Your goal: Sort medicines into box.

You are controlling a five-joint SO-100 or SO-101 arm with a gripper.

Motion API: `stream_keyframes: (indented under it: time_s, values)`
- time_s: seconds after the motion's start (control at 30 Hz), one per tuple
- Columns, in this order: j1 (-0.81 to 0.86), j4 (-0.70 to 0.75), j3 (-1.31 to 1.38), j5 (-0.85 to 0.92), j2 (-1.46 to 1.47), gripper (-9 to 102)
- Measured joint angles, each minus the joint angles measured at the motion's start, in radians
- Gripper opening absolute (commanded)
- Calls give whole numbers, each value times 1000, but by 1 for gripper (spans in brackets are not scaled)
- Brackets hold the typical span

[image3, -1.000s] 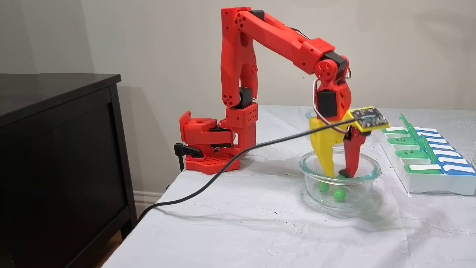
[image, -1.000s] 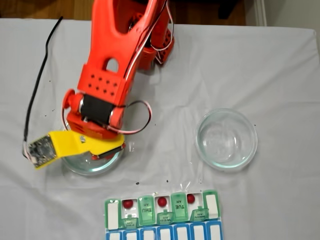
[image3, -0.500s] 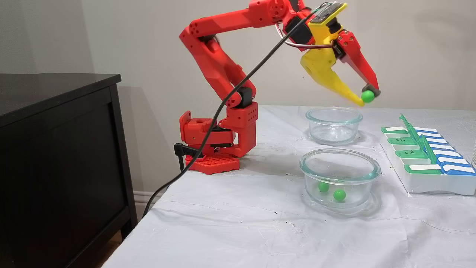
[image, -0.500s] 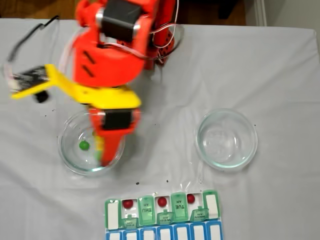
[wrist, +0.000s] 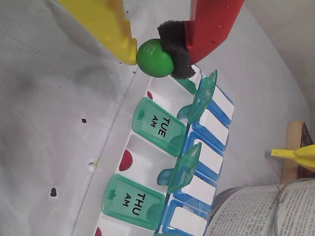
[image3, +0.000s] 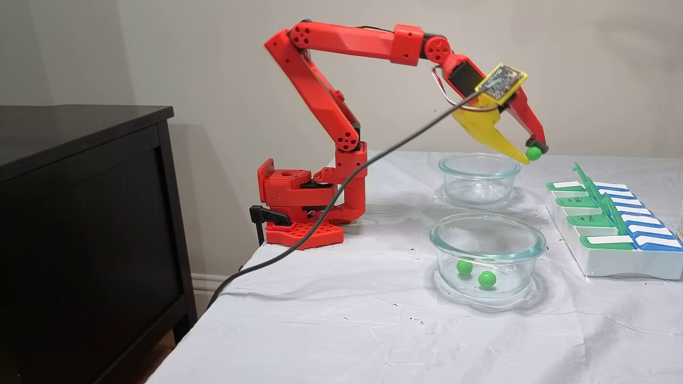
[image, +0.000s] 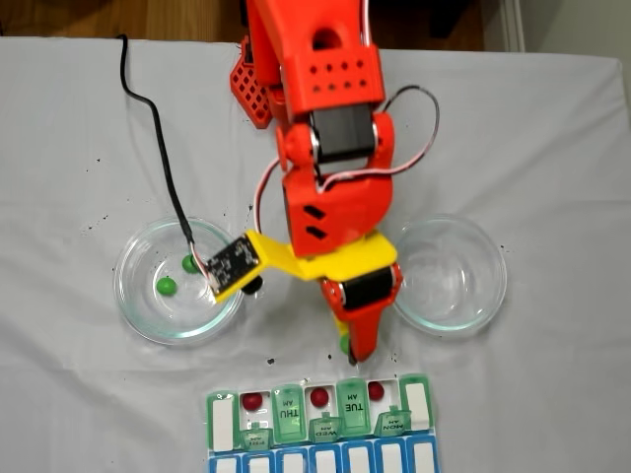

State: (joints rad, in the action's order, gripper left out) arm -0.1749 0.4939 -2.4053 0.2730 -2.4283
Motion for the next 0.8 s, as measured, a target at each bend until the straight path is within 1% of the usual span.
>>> stream_keyframes:
  time_s: [0.1,0.27,0.53,0.8]
  values:
    - [0,-60,0,-20,28,0]
    - [-12,-114,0,-41,95,0]
    - [-20,-141,3,-54,198,0]
    - [-40,-143,67,-86,284,0]
